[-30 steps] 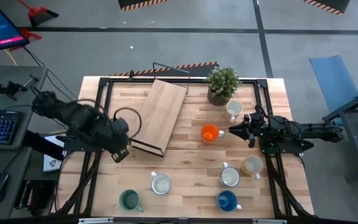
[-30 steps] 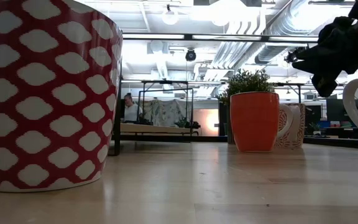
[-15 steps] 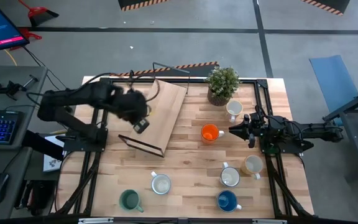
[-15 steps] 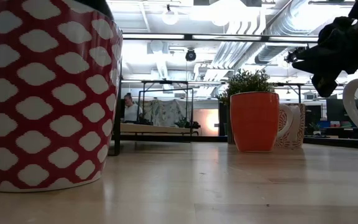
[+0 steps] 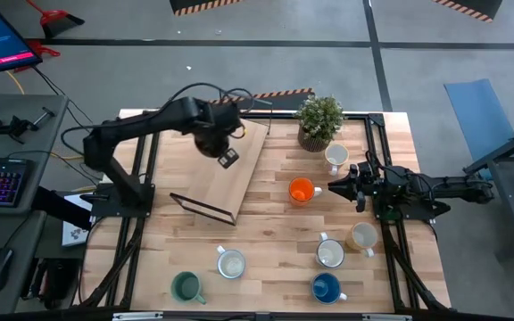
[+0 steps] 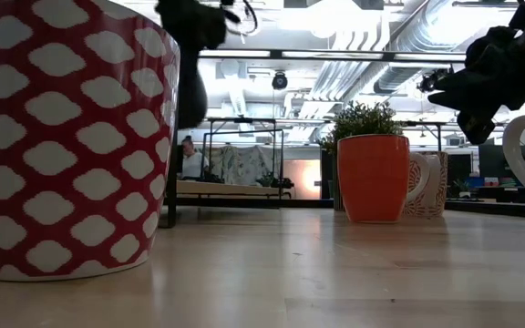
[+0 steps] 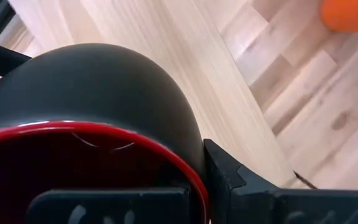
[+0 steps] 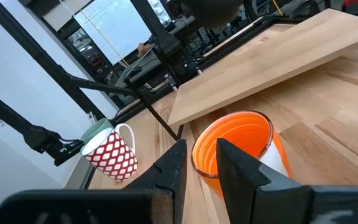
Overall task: Place coffee mugs
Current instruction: Put the black cup on the shelf
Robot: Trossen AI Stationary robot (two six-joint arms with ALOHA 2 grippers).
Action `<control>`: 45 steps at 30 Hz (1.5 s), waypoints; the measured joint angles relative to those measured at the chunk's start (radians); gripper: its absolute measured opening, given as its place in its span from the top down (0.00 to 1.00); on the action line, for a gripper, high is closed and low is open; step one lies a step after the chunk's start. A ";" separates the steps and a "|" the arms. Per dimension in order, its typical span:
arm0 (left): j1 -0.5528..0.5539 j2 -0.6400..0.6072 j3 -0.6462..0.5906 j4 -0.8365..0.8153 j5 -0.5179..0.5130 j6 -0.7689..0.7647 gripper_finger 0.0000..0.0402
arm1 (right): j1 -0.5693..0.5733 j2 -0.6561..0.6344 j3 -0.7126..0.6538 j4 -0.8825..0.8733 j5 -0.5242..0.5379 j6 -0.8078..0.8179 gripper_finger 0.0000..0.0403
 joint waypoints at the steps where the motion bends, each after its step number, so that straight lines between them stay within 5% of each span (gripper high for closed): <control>1: 0.015 0.015 0.000 0.010 0.008 0.014 0.99 | 0.000 0.000 0.000 0.000 0.000 0.000 0.82; 16: 0.240 0.179 0.000 0.102 0.106 0.042 0.99 | 0.000 0.000 0.000 0.000 0.000 0.000 0.82; 26: 0.251 0.211 0.000 0.235 0.123 0.039 0.99 | 0.000 0.000 0.000 0.000 0.000 0.000 0.82; 45: 0.231 0.211 0.000 0.173 0.103 0.080 0.99 | 0.000 0.000 0.000 0.000 -0.003 0.001 0.82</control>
